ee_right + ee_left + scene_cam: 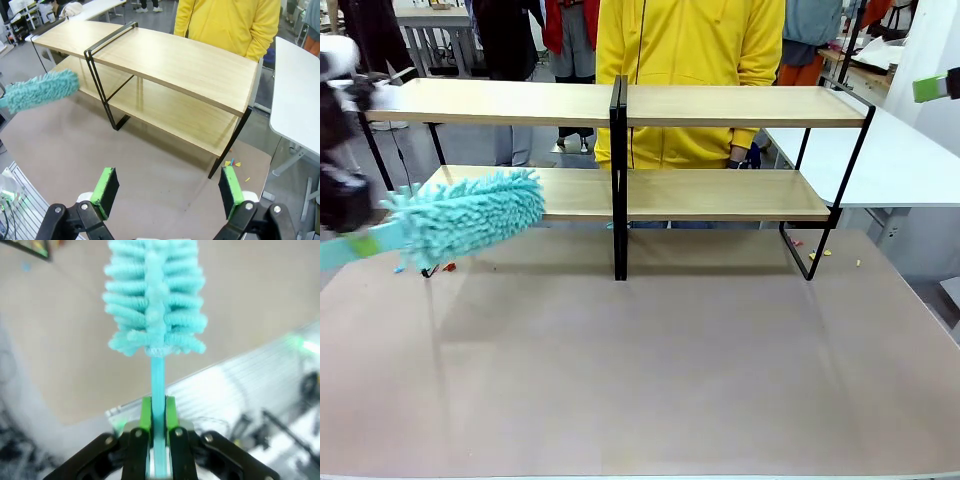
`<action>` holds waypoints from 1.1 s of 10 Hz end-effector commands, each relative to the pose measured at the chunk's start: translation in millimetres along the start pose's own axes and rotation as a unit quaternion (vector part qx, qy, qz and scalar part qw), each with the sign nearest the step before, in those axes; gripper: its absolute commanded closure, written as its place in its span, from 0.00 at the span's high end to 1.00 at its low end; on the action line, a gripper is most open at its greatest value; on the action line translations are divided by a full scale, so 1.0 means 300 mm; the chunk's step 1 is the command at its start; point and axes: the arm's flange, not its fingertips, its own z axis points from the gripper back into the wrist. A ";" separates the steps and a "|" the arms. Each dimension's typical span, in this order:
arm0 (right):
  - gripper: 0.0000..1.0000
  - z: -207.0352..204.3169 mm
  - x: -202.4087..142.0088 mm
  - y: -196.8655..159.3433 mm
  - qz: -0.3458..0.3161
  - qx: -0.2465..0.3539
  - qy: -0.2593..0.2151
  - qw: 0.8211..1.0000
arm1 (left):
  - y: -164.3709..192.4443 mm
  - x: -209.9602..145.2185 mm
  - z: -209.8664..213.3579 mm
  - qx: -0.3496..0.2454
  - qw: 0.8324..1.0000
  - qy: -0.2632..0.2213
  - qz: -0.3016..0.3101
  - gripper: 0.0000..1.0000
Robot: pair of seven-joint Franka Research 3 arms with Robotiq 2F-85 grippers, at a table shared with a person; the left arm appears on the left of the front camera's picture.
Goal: Clean the shelves.
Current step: Clean another randomly selected level of the Shelf with the Duster.
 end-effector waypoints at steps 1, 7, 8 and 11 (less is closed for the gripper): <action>1.00 0.001 0.001 -0.003 -0.001 0.002 -0.001 1.000 | 0.121 -0.193 0.152 -0.075 0.991 0.016 -0.112 0.12; 1.00 0.001 0.001 -0.003 -0.001 0.002 -0.001 1.000 | 0.532 -0.822 0.457 -0.177 0.917 -0.359 -0.003 0.12; 1.00 0.001 0.001 -0.003 -0.001 0.002 -0.001 1.000 | 0.599 -0.863 0.475 -0.169 0.904 -0.391 0.010 0.12; 1.00 0.001 0.001 -0.003 -0.001 0.002 -0.001 1.000 | 0.593 -0.910 0.464 -0.168 0.923 -0.345 0.018 0.12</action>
